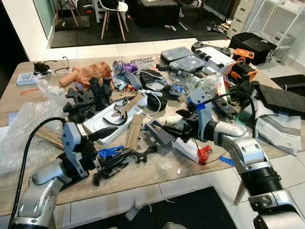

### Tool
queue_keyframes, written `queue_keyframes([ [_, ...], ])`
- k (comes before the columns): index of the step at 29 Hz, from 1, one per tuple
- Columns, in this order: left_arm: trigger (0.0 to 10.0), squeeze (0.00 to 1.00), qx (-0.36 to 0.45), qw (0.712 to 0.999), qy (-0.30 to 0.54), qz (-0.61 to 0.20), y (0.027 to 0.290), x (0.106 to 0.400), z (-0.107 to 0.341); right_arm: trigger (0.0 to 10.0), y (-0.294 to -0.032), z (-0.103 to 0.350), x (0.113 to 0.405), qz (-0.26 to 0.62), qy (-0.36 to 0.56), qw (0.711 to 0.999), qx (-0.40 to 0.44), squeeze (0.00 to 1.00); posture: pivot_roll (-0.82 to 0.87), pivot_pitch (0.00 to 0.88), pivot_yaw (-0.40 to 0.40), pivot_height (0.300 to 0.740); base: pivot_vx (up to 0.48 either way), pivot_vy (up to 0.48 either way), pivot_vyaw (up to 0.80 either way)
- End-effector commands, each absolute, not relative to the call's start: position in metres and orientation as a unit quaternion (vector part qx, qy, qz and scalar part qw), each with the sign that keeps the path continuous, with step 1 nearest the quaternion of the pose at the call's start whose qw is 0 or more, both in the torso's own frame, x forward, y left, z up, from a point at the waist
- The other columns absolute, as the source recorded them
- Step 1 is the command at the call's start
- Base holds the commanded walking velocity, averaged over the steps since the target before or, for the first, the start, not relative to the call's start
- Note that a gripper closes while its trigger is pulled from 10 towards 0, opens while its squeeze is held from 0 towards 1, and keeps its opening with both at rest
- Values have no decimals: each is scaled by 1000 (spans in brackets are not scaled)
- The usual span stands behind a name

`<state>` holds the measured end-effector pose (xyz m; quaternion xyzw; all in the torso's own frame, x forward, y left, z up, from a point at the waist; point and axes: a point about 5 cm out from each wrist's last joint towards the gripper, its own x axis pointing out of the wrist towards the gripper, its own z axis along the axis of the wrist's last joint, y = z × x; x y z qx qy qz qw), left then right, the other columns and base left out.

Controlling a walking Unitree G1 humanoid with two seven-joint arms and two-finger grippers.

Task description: Picking trash to rubbish bin

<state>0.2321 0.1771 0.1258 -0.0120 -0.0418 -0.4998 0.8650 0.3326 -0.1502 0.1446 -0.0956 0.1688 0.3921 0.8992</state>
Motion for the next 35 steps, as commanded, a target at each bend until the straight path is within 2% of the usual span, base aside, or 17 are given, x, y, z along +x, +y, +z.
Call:
queue_keyframes([
  [1, 10000, 0, -4, 857, -45, -513, 171, 230, 127, 10000, -150, 142, 334, 388, 187, 897, -100, 1000, 6, 0, -47, 740, 0, 0, 0],
  [2, 10000, 0, -6, 856, -45, -516, 168, 229, 126, 10000, -149, 142, 335, 387, 201, 894, -105, 1000, 7, 0, -48, 740, 0, 0, 0],
  [3, 10000, 0, -7, 854, -44, -518, 166, 228, 125, 10000, -147, 142, 335, 391, 214, 889, -104, 573, 8, 0, -48, 740, 0, 0, 0],
  [4, 10000, 0, -9, 853, -44, -521, 165, 228, 125, 10000, -144, 141, 332, 404, 231, 880, -100, 0, 6, 0, -46, 740, 0, 0, 0],
  [15, 10000, 0, -9, 848, -45, -528, 163, 229, 124, 10000, -131, 136, 330, 434, 253, 858, -109, 0, 10, 0, -45, 740, 0, 0, 0],
  [23, 10000, 0, -11, 847, -43, -530, 161, 228, 121, 10000, -133, 130, 332, 414, 289, 849, -158, 0, 9, 0, -49, 740, 0, 0, 0],
  [35, 10000, 0, -15, 844, -43, -535, 157, 227, 119, 10000, -137, 123, 331, 396, 314, 846, -170, 0, 4, 0, -55, 740, 0, 0, 0],
])
